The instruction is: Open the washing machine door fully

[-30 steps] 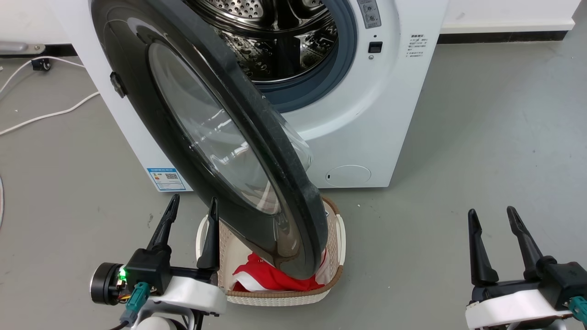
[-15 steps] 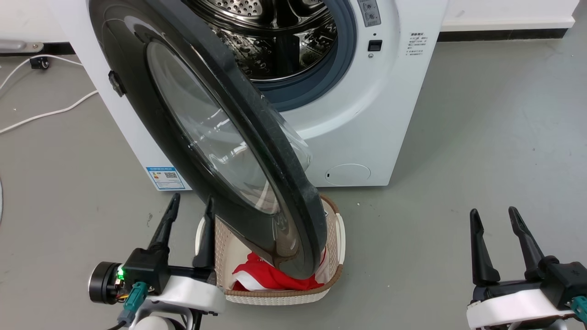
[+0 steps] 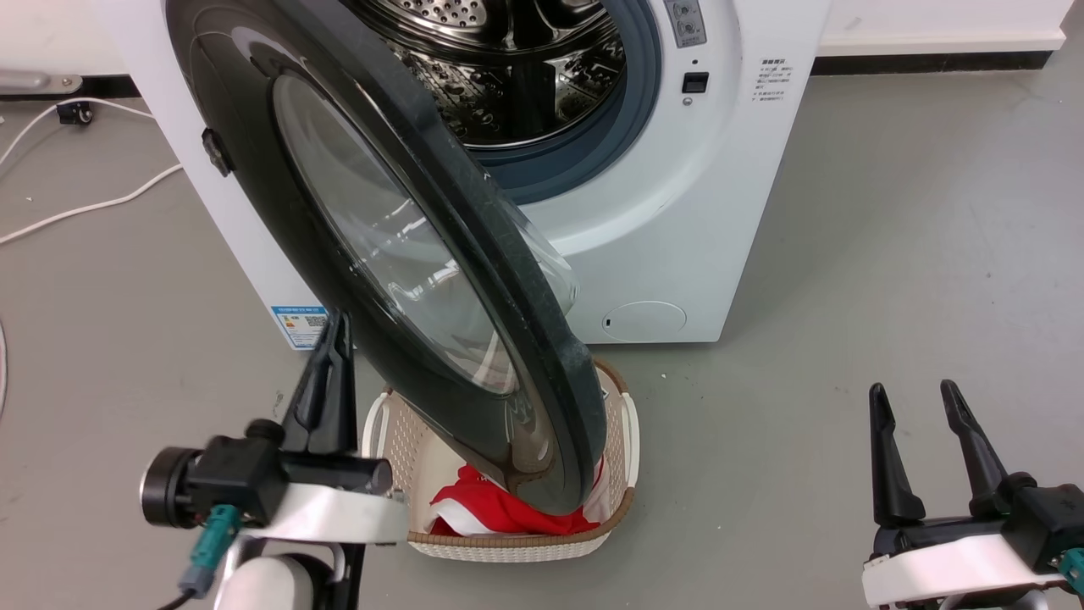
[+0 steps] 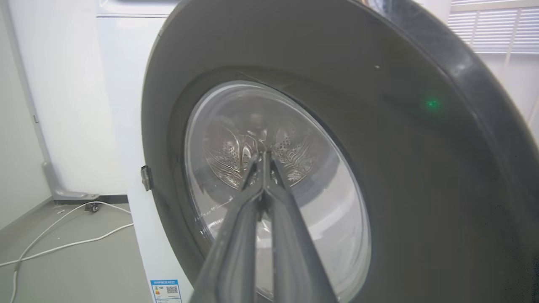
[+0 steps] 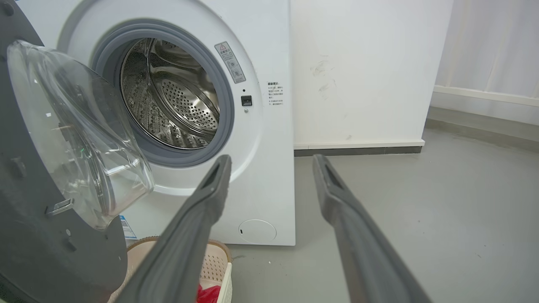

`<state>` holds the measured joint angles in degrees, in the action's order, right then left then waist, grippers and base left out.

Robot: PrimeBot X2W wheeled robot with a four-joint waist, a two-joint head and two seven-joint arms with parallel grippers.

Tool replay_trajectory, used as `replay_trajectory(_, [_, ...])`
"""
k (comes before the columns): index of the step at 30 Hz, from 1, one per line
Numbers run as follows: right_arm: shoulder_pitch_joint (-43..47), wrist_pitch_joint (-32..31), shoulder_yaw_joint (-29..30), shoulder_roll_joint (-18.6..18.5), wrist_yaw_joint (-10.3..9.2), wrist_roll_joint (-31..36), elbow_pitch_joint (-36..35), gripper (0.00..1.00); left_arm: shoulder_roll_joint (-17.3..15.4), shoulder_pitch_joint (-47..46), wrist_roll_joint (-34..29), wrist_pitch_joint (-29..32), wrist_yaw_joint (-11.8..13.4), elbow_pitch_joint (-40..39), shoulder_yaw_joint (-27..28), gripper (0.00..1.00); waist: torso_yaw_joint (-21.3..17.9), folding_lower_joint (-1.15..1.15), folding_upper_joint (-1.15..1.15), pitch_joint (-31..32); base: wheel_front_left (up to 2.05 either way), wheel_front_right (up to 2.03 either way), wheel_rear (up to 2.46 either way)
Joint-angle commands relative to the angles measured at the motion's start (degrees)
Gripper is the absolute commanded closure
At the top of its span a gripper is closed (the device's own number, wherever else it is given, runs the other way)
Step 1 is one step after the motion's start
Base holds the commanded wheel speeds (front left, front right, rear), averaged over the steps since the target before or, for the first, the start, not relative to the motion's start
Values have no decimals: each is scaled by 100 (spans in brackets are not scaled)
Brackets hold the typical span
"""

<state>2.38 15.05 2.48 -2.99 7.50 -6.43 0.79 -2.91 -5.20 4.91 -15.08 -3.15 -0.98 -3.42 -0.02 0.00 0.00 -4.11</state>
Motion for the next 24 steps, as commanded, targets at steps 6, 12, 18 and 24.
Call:
replay_trajectory(6, [26,14,-12,22,-2,-27,-8,0,4,-283,160,-13,42,-704,13,100,2,0,0,4,0,0,0])
replay_trajectory(12, [-25,14,8,22,-2,-55,-2,0,5,-640,60,-13,120,-1543,-102,100,-8,0,0,15,0,0,0])
replay_trajectory(18, [-43,13,13,21,-2,-56,13,0,5,-1132,-70,-12,201,-2374,-309,100,-13,0,0,12,0,0,0])
replay_trajectory(24, [-42,14,4,21,-2,-72,28,0,4,-1419,-114,-12,101,-2863,-749,100,-47,0,0,33,0,0,0])
